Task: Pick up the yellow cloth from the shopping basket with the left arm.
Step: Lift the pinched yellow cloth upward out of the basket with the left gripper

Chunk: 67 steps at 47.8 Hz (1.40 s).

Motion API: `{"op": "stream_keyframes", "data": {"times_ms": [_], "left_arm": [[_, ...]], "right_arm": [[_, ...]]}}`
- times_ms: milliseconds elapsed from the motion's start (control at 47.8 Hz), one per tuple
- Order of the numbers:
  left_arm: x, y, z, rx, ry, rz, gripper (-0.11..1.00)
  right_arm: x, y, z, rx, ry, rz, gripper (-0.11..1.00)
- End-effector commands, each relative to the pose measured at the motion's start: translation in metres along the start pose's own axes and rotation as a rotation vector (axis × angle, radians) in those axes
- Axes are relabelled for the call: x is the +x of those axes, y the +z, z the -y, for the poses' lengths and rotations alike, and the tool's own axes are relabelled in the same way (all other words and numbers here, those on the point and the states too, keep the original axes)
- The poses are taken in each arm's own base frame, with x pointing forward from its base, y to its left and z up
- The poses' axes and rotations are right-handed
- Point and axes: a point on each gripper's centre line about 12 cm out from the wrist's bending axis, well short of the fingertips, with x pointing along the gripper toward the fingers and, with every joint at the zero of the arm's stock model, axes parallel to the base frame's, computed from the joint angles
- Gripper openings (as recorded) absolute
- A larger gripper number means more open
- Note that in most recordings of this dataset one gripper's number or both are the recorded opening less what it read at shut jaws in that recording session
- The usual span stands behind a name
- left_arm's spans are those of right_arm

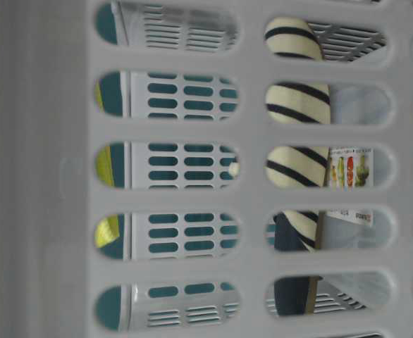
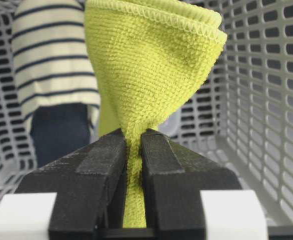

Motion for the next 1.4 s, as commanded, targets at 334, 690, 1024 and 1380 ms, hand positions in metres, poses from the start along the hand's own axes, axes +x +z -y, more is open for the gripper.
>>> {"op": "stream_keyframes", "data": {"times_ms": [334, 690, 1024, 1380], "left_arm": [[-0.018, -0.053, -0.014, -0.113, 0.031, -0.121, 0.05], [-0.008, -0.068, -0.018, -0.154, 0.036, -0.121, 0.05], [-0.002, -0.065, -0.018, -0.152, 0.038, -0.116, 0.05], [0.005, -0.056, -0.013, -0.137, 0.032, -0.1, 0.05]], "right_arm": [[-0.001, 0.006, 0.0, 0.013, -0.001, 0.02, 0.78], [-0.001, 0.005, 0.0, 0.014, 0.001, 0.017, 0.78], [0.0, 0.003, 0.0, 0.013, -0.003, 0.011, 0.78], [0.0, 0.001, 0.004, 0.018, -0.024, 0.01, 0.78]]}}
